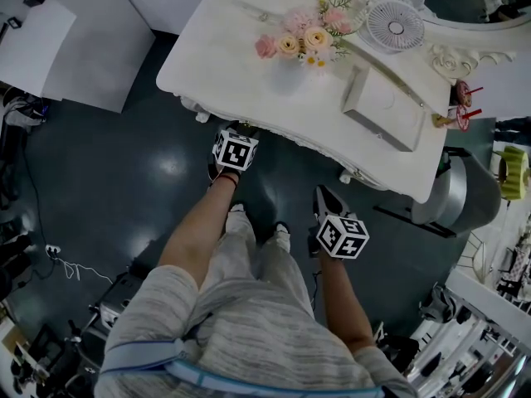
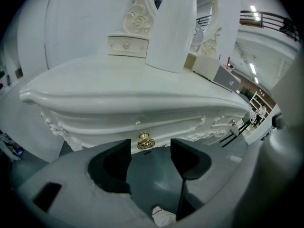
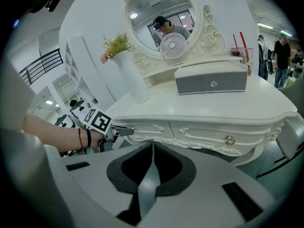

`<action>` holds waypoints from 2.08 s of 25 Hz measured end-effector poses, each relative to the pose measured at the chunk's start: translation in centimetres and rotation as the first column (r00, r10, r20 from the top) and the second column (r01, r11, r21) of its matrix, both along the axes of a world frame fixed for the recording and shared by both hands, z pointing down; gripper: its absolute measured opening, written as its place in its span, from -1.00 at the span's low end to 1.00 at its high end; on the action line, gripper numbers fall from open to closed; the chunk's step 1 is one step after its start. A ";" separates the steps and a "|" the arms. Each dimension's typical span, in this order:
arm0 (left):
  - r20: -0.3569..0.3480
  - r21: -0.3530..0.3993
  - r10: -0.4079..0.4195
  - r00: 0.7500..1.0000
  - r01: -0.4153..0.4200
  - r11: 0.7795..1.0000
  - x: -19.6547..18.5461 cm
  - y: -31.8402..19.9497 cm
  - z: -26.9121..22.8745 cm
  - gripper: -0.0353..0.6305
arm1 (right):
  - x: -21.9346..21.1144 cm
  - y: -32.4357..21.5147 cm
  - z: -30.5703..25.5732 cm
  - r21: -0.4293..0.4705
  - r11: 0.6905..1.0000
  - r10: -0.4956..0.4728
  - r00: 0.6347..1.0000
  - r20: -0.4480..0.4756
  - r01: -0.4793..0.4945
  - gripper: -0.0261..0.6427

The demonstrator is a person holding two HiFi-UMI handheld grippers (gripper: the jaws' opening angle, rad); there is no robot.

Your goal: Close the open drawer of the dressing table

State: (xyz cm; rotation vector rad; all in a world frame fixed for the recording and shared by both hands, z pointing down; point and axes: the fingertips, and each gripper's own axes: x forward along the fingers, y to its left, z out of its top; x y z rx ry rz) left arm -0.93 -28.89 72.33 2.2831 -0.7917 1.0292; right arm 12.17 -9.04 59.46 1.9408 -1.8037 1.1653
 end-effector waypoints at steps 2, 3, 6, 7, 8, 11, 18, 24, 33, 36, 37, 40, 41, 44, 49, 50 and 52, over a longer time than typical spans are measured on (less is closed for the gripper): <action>-0.021 0.015 -0.011 1.000 0.011 1.000 -0.1 -0.1 -0.7 -0.13 | -0.2 -0.1 -0.2 0.006 1.000 -0.004 1.000 0.000 0.004 -0.86; -0.033 0.020 -0.014 0.999 0.014 1.000 -0.1 0.0 -1.1 -0.13 | -0.2 -0.1 -0.3 0.010 1.000 -0.005 1.000 0.000 0.005 -0.86; -0.063 0.030 -0.017 0.998 0.019 0.999 -0.3 0.5 -2.6 -0.13 | -0.4 -0.1 -0.9 0.025 1.000 -0.008 1.000 -0.001 0.008 -0.86; -0.073 0.034 -0.019 0.997 0.022 0.999 -0.4 0.7 -3.2 -0.13 | -0.4 -0.1 -1.1 0.030 1.000 -0.010 1.000 -0.001 0.010 -0.86; -0.082 0.038 -0.021 0.996 0.025 0.999 -0.5 0.9 -3.9 -0.13 | -0.5 -0.1 -1.3 0.035 0.999 -0.011 1.000 -0.001 0.011 -0.86; -0.104 0.048 -0.017 0.994 0.022 0.999 -0.5 1.8 -5.4 -0.13 | -0.6 0.2 -1.8 0.047 0.999 -0.014 1.000 -0.001 0.014 -0.86; -0.174 0.075 0.007 0.985 0.006 0.997 0.2 4.8 -9.3 -0.18 | -1.2 1.3 -3.3 0.082 0.996 -0.025 1.000 0.000 0.025 -0.86; -0.222 0.095 0.049 0.974 -0.028 0.995 1.2 8.7 -12.9 -0.42 | -1.3 2.6 -4.7 0.110 0.993 -0.042 0.999 -0.001 0.042 -0.86; -0.277 0.093 0.068 0.959 -0.043 0.995 1.6 13.9 -16.7 -0.75 | -1.5 4.6 -6.4 0.150 0.986 -0.076 0.997 0.006 0.074 -0.86; -0.303 0.086 0.062 0.951 -0.038 0.996 1.7 15.4 -18.0 -0.80 | -1.6 5.5 -7.0 0.159 0.983 -0.093 0.996 0.010 0.090 -0.86; -0.310 0.085 0.060 0.949 -0.035 0.996 1.8 15.9 -18.4 -0.81 | -1.6 5.8 -7.2 0.163 0.982 -0.098 0.995 0.012 0.095 -0.86; -0.326 0.089 0.061 0.943 -0.033 0.995 1.9 17.3 -20.0 -0.84 | -1.5 6.7 -8.0 0.178 0.978 -0.112 0.994 0.017 0.108 -0.86; -0.331 0.091 0.061 0.942 -0.033 0.995 1.9 17.8 -20.5 -0.84 | -1.5 7.0 -8.2 0.183 0.977 -0.117 0.993 0.019 0.112 -0.86; -0.348 0.094 0.059 0.936 -0.028 0.995 1.9 19.3 -21.8 -0.85 | -1.5 7.8 -9.0 0.200 0.971 -0.135 0.990 0.026 0.127 -0.86; -0.378 0.093 0.074 0.923 -0.042 0.995 2.5 22.8 -23.6 -0.85 | -1.7 9.6 -10.6 0.232 0.961 -0.167 0.985 0.042 0.153 -0.86; -0.386 0.089 0.075 0.919 -0.044 0.995 2.7 23.6 -23.9 -0.85 | -1.7 10.0 -10.9 0.236 0.959 -0.175 0.984 0.043 0.160 -0.86; -0.403 0.081 0.074 0.912 -0.045 0.996 2.9 25.0 -24.5 -0.85 | -1.6 10.8 -11.6 0.244 0.954 -0.192 0.980 0.043 0.176 -0.87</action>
